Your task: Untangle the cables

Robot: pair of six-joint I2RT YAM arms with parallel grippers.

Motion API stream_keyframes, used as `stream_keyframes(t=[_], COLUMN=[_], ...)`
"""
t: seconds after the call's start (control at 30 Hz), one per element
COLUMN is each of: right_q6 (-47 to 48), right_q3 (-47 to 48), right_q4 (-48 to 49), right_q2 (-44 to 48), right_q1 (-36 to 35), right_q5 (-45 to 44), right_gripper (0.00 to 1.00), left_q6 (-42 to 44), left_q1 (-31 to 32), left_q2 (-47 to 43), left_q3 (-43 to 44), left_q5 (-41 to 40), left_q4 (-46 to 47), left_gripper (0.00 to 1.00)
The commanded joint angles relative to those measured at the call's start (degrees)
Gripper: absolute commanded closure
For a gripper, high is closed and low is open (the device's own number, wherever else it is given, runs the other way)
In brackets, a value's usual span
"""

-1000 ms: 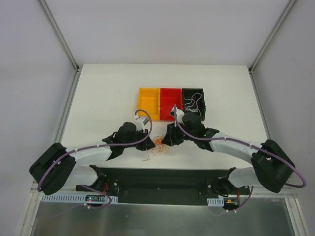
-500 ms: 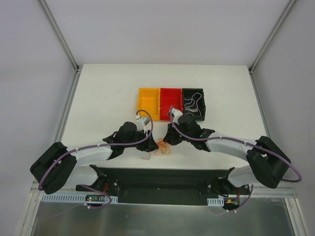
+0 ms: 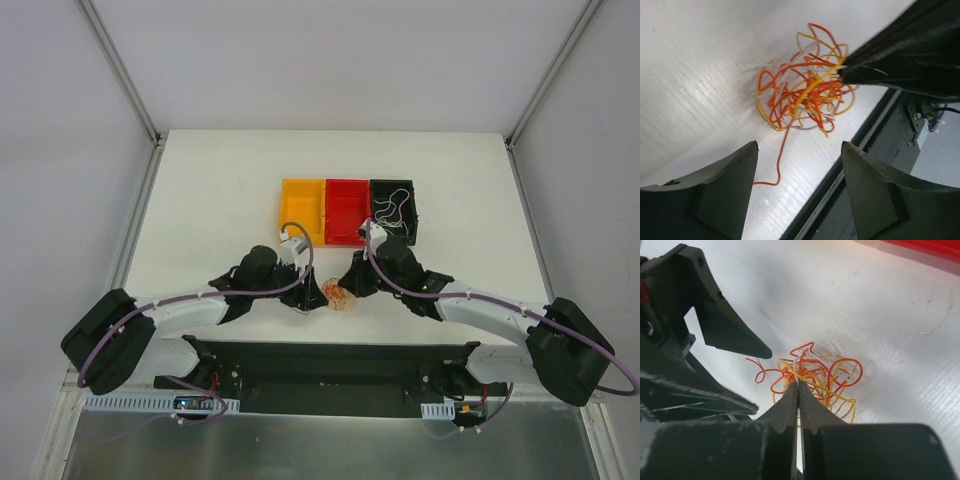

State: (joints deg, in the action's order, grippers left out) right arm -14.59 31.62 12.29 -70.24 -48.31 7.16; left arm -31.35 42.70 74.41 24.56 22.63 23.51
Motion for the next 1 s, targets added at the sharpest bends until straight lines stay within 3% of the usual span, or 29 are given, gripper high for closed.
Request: stream_keyframes(t=[0.0,0.17,0.6,0.77,0.97], right_q6=[-1.4,-1.1,-1.1,-1.6,-1.9], right_q3=[-1.1,-1.6,-0.8,-0.7,-0.9], right_q4=[6.1,10.3,13.4,13.9,14.0], right_q2=[-1.4,-4.4,-7.5,-7.8,-7.6], right_q1=[-0.2,-0.3,-0.4,-0.4,-0.4], right_q5=[4.6,11.5,15.9,16.0,15.5], right_gripper=[1.00,0.99,1.00,0.99,0.99], left_q6=[1.3,-0.6,1.6,1.7,2.0], left_q1=[0.2,0.2,0.2,0.1,0.2], left_q2=[-10.6,-14.8,-7.0,-5.9,-5.8], left_q3=[-6.3,-9.7,-4.9,-4.2,-4.4], left_q5=[0.7,-5.9,1.1,2.4,3.5], left_q4=[8.1,10.0,9.3,9.2,9.7], left_gripper=[0.29,0.40,0.62,0.79,0.88])
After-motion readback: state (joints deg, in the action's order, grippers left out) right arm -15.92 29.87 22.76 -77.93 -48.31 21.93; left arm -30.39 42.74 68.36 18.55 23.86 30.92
